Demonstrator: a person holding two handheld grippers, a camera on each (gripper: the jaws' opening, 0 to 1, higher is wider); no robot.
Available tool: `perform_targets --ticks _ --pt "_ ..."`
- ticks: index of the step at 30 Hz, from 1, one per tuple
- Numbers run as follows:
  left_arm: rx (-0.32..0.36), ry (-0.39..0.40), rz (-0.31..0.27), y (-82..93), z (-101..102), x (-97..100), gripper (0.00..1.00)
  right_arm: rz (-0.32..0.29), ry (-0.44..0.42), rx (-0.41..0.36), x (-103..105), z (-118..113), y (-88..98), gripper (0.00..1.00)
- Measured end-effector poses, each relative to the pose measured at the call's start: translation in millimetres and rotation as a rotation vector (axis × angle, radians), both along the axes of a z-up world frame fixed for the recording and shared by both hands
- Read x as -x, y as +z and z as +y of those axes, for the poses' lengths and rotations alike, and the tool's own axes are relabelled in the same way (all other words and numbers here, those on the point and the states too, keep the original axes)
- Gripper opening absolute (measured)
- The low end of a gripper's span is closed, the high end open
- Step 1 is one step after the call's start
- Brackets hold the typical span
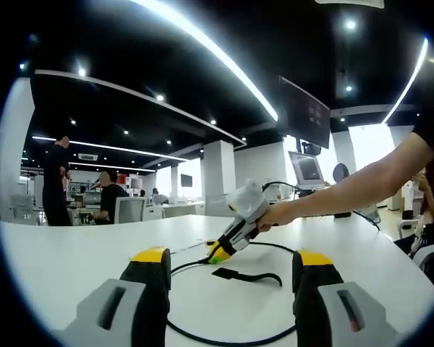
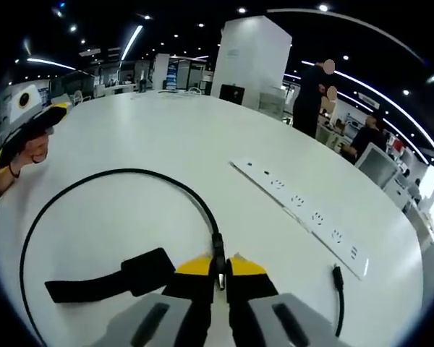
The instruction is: Find the charging cable on the desk, coil it up and secure with Velcro.
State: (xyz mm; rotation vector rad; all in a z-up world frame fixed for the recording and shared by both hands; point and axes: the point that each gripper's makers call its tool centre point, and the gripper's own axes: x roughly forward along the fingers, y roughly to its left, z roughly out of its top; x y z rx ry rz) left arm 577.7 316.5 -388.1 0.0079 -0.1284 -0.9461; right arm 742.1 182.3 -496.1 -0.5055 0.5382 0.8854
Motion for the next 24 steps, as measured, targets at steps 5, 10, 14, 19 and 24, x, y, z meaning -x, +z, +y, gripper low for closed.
perform_targets --ticks 5,10,14,19,24 --pt "0.0 0.003 0.002 0.3 0.7 -0.7 0.68 -0.005 -0.015 -0.005 4.6 -2.0 2.4 0.08" --pt "-0.01 -0.001 0.007 -1.6 -0.4 -0.6 0.68 -0.011 -0.024 -0.016 8.2 -3.4 9.0 0.08" --pt "-0.018 0.0 0.009 -3.0 -0.4 -1.2 0.68 -0.014 -0.028 -0.022 12.1 -5.2 12.4 0.08" --pt "-0.02 -0.001 0.009 -3.4 -0.7 -1.8 0.68 -0.016 -0.038 -0.031 18.7 -8.5 16.4 0.08" --pt "-0.021 -0.003 0.008 -3.3 -1.3 -1.4 0.68 -0.016 -0.047 -0.038 25.7 -11.8 18.9 0.08"
